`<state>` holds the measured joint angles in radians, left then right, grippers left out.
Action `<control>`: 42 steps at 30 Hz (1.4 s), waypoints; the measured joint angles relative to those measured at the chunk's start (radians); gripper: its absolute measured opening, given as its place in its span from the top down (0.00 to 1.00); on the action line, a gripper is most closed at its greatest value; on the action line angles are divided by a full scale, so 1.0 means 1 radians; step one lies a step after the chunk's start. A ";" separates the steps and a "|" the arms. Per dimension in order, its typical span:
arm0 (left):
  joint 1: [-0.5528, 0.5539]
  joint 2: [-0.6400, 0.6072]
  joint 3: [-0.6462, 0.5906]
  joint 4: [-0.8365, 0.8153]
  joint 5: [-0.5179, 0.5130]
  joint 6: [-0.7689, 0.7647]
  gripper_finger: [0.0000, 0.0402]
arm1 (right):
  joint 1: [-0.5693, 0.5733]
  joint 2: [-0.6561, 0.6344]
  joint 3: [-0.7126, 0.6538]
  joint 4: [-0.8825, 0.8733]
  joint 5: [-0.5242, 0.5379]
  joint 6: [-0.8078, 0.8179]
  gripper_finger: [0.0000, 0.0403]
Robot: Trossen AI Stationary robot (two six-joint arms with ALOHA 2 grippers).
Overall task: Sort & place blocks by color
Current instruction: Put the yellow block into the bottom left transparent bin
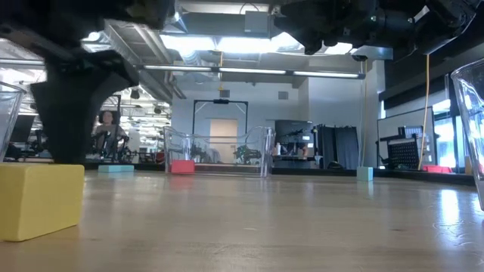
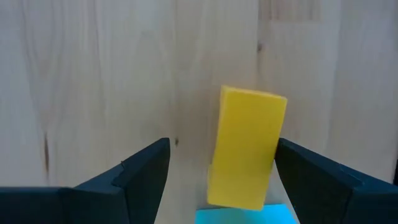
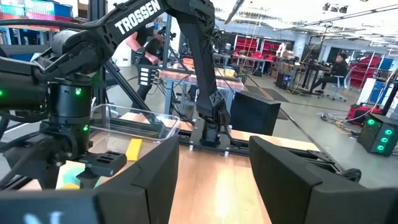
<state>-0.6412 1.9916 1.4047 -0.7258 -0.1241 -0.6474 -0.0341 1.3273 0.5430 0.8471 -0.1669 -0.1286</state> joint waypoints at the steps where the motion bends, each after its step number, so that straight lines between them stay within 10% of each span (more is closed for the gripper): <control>1: -0.006 0.000 -0.002 0.003 -0.007 -0.012 0.31 | 0.000 0.000 0.000 0.000 0.000 0.001 0.51; 9: -0.042 0.000 -0.034 0.008 -0.071 -0.056 0.34 | 0.000 0.000 0.000 0.000 0.000 0.001 0.51; 19: -0.012 -0.067 -0.009 -0.067 -0.115 0.026 0.72 | 0.000 0.000 0.000 0.000 -0.001 0.019 0.51; 34: 0.031 -0.647 -0.067 -0.054 -0.907 0.337 0.72 | 0.018 0.000 0.000 -0.006 -0.011 0.049 0.51; 42: 0.233 -0.866 -0.531 0.671 -0.571 0.674 0.72 | 0.035 0.000 0.000 -0.005 -0.011 0.047 0.51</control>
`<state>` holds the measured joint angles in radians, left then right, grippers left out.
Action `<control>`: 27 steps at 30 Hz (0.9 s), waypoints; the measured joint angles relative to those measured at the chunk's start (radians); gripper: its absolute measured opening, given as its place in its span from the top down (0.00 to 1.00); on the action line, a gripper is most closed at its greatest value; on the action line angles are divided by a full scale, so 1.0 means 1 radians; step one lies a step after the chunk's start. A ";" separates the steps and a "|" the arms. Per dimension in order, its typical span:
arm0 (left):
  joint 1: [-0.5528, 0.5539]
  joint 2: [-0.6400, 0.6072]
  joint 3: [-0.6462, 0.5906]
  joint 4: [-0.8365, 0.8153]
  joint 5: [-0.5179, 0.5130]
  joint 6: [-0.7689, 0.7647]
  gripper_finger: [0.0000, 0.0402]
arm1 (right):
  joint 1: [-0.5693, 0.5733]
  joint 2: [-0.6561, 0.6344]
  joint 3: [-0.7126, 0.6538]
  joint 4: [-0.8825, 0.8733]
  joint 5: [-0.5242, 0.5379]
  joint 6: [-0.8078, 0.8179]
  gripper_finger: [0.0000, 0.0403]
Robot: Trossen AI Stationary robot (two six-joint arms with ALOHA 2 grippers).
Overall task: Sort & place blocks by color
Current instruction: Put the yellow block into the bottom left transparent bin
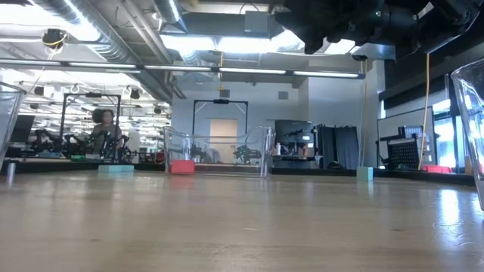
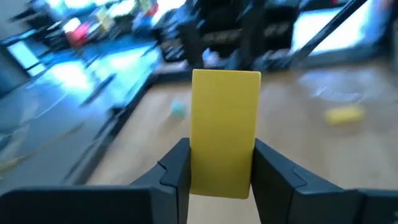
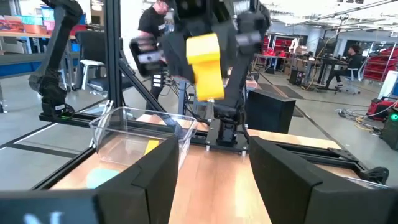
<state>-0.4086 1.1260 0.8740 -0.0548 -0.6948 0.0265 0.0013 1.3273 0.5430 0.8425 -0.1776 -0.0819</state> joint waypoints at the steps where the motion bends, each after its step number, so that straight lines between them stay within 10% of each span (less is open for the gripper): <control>1: 0.041 -0.014 -0.059 0.115 0.082 0.031 0.72 | 0.002 0.000 0.000 0.001 0.000 0.001 0.51; 9: 0.316 -0.028 -0.365 0.733 0.563 0.048 0.72 | 0.010 0.000 0.000 -0.001 0.000 0.001 0.51; 27: 0.151 -0.027 -0.527 0.992 0.355 0.066 0.72 | 0.010 0.000 0.000 0.006 0.000 -0.003 0.51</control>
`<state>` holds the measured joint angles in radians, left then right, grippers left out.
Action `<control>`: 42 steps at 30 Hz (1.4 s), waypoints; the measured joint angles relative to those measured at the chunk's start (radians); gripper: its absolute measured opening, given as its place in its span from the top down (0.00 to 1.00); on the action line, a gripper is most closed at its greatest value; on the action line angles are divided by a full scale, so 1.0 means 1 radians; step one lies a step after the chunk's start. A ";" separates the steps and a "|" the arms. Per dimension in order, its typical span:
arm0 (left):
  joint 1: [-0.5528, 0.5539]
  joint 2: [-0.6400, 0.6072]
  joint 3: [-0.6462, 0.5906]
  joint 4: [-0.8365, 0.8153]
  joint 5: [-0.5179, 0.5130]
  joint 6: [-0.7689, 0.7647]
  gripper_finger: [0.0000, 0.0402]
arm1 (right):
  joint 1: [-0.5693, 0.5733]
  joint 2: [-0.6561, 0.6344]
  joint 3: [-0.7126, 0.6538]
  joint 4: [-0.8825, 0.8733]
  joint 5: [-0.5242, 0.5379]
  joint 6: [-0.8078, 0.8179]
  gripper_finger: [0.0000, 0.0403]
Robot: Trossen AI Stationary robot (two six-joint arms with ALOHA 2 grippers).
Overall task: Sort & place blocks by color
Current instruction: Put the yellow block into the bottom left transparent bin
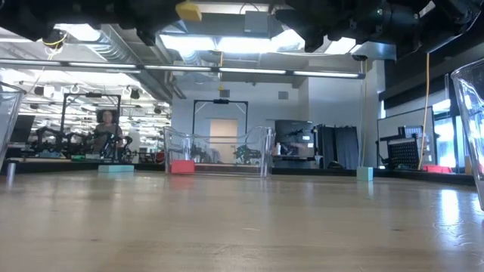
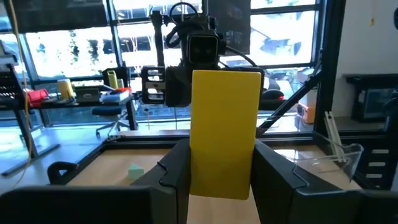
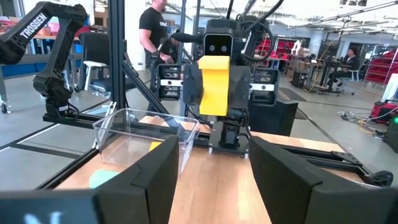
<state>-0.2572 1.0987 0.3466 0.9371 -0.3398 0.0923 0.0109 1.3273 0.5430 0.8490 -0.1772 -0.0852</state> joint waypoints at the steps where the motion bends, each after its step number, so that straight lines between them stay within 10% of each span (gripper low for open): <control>1: 0.000 -0.001 0.000 0.005 -0.008 0.011 0.72 | 0.000 0.000 0.000 0.000 0.000 0.005 0.51; 42: 0.019 -0.001 0.000 0.022 -0.014 0.042 0.72 | 0.000 0.000 0.000 -0.017 0.000 0.081 0.51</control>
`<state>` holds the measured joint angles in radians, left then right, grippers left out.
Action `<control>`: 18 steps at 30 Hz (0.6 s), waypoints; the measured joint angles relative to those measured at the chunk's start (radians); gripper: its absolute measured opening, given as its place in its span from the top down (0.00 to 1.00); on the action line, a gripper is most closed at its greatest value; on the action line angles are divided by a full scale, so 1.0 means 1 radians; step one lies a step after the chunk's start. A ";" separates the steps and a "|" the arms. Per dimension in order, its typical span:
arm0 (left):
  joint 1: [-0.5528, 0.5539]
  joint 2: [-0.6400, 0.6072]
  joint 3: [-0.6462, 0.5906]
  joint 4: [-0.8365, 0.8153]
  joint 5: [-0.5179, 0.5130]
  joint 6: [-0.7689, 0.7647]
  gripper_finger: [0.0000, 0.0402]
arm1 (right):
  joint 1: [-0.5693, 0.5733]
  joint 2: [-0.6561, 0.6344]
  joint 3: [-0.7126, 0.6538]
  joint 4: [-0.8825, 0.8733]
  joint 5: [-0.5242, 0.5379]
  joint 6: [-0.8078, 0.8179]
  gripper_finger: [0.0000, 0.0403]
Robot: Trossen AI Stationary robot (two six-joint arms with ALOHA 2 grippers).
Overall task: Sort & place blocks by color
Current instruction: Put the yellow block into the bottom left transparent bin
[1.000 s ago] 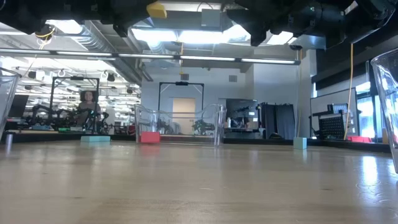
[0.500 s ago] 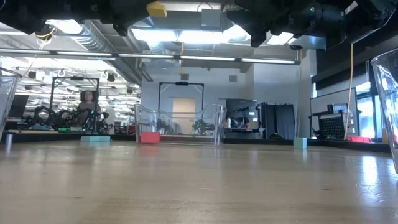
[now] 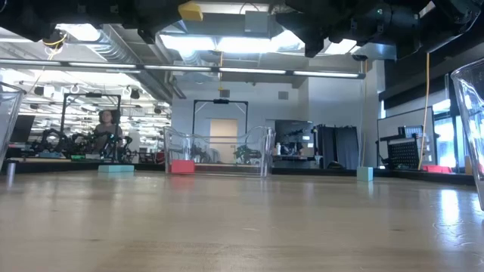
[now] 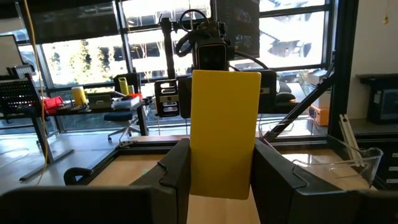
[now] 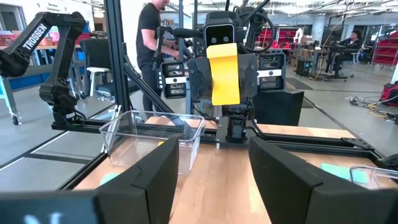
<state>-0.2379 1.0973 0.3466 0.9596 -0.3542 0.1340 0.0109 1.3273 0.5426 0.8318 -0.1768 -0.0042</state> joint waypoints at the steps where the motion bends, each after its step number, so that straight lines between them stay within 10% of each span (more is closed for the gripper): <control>1: 0.000 0.000 0.000 0.000 0.000 0.000 0.72 | 0.000 0.000 0.000 0.000 0.000 0.000 0.51; 14: -0.006 -0.010 0.000 -0.026 0.004 0.000 0.72 | 0.000 0.000 0.000 -0.013 0.000 0.003 0.51; 18: -0.028 -0.099 0.061 -0.359 0.009 -0.046 0.72 | 0.000 0.000 0.000 -0.040 0.000 0.000 0.51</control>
<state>-0.2660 0.9987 0.4077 0.6007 -0.3457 0.0879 0.0109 1.3270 0.5426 0.7923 -0.1764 -0.0044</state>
